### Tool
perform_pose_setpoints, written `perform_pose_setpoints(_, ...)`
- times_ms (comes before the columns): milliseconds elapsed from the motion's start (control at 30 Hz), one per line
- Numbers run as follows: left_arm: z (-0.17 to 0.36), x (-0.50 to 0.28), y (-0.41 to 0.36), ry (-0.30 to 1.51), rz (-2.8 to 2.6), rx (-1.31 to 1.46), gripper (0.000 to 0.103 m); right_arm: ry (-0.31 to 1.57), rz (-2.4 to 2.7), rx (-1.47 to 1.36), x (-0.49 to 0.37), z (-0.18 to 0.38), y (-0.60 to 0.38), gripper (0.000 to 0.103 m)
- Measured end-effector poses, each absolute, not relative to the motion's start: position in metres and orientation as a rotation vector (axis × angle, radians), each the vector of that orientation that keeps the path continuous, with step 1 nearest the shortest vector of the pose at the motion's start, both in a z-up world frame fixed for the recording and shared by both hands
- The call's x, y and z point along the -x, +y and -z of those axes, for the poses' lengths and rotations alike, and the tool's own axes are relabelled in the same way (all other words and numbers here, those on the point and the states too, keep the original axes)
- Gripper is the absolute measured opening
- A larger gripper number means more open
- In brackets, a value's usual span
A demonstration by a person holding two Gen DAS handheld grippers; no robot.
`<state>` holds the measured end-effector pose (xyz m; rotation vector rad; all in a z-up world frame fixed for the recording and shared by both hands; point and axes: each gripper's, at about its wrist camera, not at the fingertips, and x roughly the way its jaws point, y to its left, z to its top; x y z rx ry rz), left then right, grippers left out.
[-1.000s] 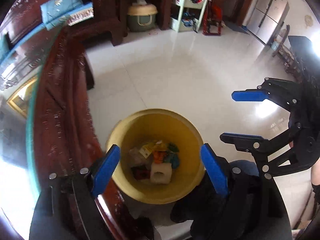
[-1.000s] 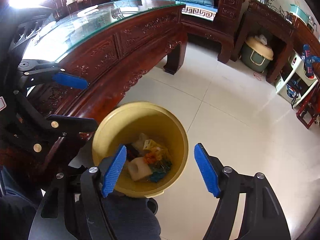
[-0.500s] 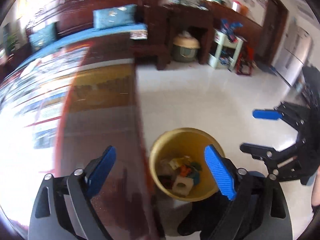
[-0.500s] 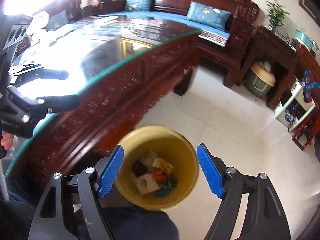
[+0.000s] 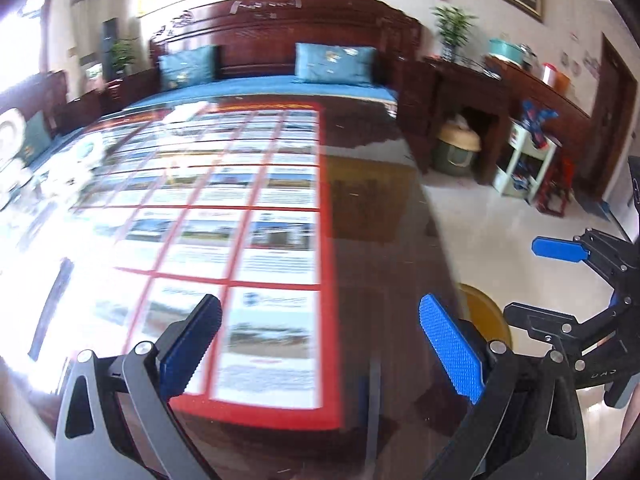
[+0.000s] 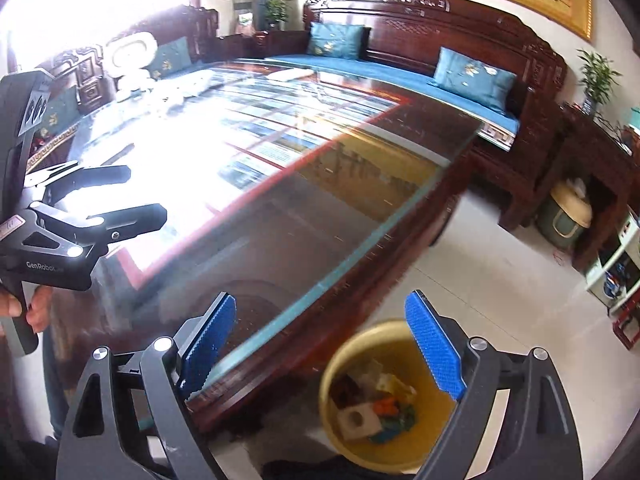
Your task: Collect trash
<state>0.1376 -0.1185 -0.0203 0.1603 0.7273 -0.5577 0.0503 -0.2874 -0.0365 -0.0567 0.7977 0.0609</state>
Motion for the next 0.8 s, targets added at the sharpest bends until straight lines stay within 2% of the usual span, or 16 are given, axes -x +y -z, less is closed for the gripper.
perform_pose_setpoints(333,0.009,-0.145,-0.035,0.678,0.384,-0.052,0.099,0.696,-0.098,0.009,-0.077,0.022,-0.229,0.093)
perform_pose_setpoints(800,-0.002,-0.145,0.0,0.61,0.221,-0.069,0.099,0.626,-0.104,-0.043,-0.101,0.01,-0.185,0.094)
